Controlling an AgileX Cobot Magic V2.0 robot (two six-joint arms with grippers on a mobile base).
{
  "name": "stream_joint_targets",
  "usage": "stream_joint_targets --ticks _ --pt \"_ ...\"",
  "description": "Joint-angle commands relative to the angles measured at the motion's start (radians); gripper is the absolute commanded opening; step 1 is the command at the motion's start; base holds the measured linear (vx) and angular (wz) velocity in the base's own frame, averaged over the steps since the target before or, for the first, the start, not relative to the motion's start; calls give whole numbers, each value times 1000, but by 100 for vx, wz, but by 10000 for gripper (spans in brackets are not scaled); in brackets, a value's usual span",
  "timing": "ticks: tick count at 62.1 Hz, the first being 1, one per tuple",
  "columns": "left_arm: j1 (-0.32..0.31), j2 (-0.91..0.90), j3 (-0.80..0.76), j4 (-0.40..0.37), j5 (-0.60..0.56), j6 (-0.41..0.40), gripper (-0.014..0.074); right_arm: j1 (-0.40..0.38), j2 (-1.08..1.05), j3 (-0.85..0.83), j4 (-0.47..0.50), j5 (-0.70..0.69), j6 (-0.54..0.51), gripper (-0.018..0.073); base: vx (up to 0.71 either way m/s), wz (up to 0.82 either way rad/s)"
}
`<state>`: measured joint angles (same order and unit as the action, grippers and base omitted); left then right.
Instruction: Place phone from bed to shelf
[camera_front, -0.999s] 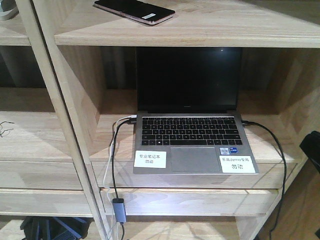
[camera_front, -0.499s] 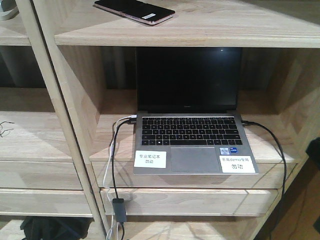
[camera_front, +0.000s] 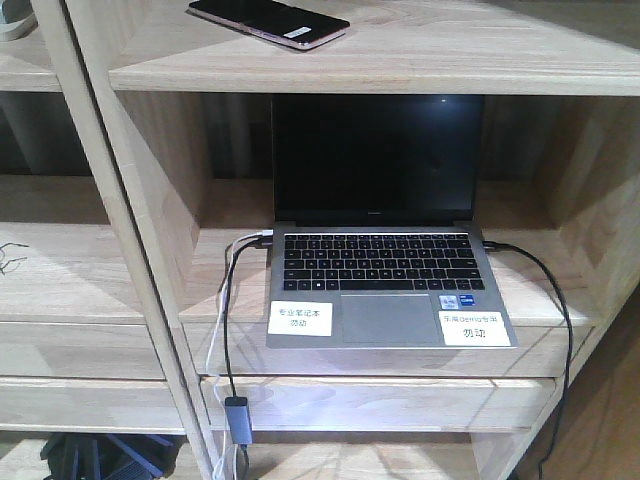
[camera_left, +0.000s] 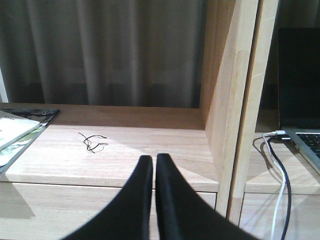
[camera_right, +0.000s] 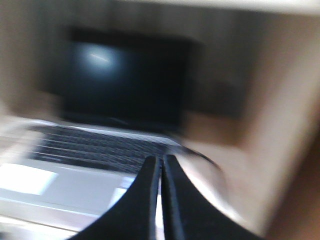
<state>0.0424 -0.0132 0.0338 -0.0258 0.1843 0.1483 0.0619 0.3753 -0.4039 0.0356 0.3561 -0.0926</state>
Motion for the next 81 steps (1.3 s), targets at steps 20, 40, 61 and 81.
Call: stream_joint_targets --ticks 20,40,61,81 --pt "-4 -13 -21 -9 -72 -6 1 -56 -195 300 -17 -272 -15 -6 0 0" --pt "-4 -13 -21 -9 -72 -6 1 -56 -401 436 -17 -279 -10 -6 0 0" --pt "-4 -13 -21 -9 -72 -6 1 -56 -398 436 -17 -294 -16 -6 0 0" --pt "-4 -13 -21 -9 -72 -6 1 -56 -398 436 -17 -292 -16 -6 0 0"
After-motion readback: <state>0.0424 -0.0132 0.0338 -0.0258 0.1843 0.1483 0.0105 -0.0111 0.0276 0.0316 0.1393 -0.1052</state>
